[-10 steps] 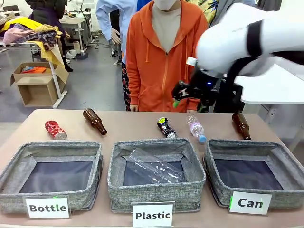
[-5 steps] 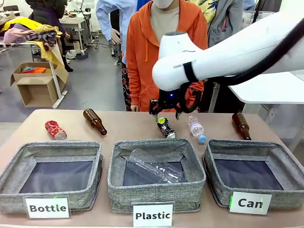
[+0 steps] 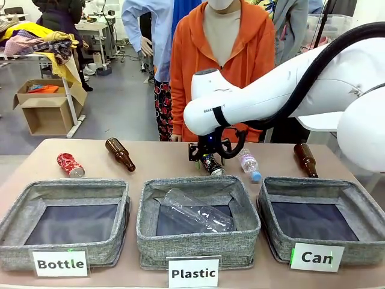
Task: Sort the can waste into the basket.
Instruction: Pick up the can waste from the table and place it in the right Fabric basket.
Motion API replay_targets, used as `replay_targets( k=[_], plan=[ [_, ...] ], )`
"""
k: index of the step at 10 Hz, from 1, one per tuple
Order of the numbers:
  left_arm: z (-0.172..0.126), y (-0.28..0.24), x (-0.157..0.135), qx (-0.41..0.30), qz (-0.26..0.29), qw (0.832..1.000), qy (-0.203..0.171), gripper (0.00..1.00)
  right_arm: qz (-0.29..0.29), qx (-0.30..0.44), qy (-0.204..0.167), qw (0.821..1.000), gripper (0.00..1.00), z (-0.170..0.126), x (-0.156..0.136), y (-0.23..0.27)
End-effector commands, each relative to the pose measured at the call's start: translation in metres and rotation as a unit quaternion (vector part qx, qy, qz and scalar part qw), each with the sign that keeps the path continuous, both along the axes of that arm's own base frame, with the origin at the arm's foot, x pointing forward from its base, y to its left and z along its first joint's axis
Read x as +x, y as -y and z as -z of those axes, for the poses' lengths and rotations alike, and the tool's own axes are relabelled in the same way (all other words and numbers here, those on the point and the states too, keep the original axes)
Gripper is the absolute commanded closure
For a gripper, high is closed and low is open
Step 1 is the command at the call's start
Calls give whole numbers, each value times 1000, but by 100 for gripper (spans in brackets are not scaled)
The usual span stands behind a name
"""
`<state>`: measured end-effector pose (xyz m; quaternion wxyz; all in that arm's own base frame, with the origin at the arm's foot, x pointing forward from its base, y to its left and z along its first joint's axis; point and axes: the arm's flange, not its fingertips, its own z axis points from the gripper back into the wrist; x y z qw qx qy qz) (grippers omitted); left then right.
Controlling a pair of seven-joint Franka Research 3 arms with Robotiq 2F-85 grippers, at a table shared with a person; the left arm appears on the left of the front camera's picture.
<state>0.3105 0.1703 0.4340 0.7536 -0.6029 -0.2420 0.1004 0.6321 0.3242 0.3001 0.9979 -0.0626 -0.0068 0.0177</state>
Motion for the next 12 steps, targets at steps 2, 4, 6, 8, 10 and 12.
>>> replay_targets(
  k=[2, 4, 6, 8, 10, 12],
  plan=[
    [-1, 0, -3, 2, 5, 1000, 6, 0, 18, 8, -12, 1000, 0, -8, 0, 1],
    [-1, 0, -3, 2, 5, 1000, 6, 0, 14, 11, -23, 1000, 60, -10, 0, 3],
    [-1, 0, -3, 2, 5, 1000, 6, 0, 11, 19, -21, 1000, 100, -9, -2, -1],
    [-1, 0, -3, 2, 5, 1000, 6, 0, 8, 20, -19, 1000, 100, -10, -4, -2],
    [-1, 0, -3, 2, 5, 1000, 6, 0, 2, 16, -16, 1000, 100, -16, -8, -8],
    [-1, 0, -3, 2, 5, 1000, 6, 0, -23, 8, -3, 1000, 100, -36, -21, -22]
  ],
)
